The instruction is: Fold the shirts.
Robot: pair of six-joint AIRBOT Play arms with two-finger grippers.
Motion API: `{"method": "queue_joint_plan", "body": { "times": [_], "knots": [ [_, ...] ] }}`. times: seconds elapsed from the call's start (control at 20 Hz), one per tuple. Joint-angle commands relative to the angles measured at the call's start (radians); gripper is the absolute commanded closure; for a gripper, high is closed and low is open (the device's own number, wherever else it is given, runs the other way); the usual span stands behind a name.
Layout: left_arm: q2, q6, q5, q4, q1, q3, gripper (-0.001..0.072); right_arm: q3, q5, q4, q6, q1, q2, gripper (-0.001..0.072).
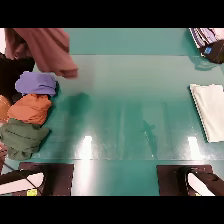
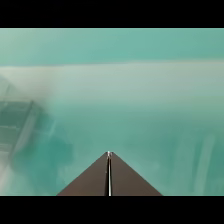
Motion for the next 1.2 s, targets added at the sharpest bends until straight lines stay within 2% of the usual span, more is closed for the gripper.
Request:
{"method": "queue_joint_plan", "body": {
  "times": [0.0,0.15,0.3,0.4,0.55,0.65,0.75,0.95,1.15],
  "knots": [
    [0.082,-0.033,-0.160,-0.002,-0.196,-0.050,0.0688,0.128,0.055,0.011,-0.007,0.001,-0.059,0.0696],
    [0.074,-0.097,-0.140,-0.015,-0.397,-0.241,0.0687,0.175,0.096,0.013,-0.007,0.001,-0.068,0.0695],
    [0.029,-0.102,-0.023,-0.124,-0.563,-0.447,0.0675,0.205,0.138,0.013,-0.007,0.001,-0.066,0.0695],
    [-0.007,-0.076,0.080,-0.150,-0.616,-0.505,0.0142,0.210,0.156,0.013,-0.006,0.001,-0.056,0.0695],
    [-0.002,-0.086,0.031,-0.045,-0.547,-0.483,0.0156,0.207,0.159,0.010,-0.006,0.000,-0.029,0.0695],
    [0.014,-0.114,-0.057,0.008,-0.415,-0.481,0.0156,0.207,0.154,0.004,-0.006,0.000,-0.009,0.0695],
    [0.013,-0.114,-0.078,-0.005,-0.275,-0.513,0.0156,0.208,0.156,0.005,-0.006,0.000,0.000,0.0695],
    [-0.014,-0.074,0.113,-0.254,-0.063,-0.716,0.0157,0.207,0.162,0.005,-0.006,0.000,-0.003,0.0695],
    [-0.171,-0.048,0.188,-0.338,-0.038,-0.774,0.0156,0.207,0.178,0.006,-0.006,0.001,-0.034,0.0696]
  ]
}}
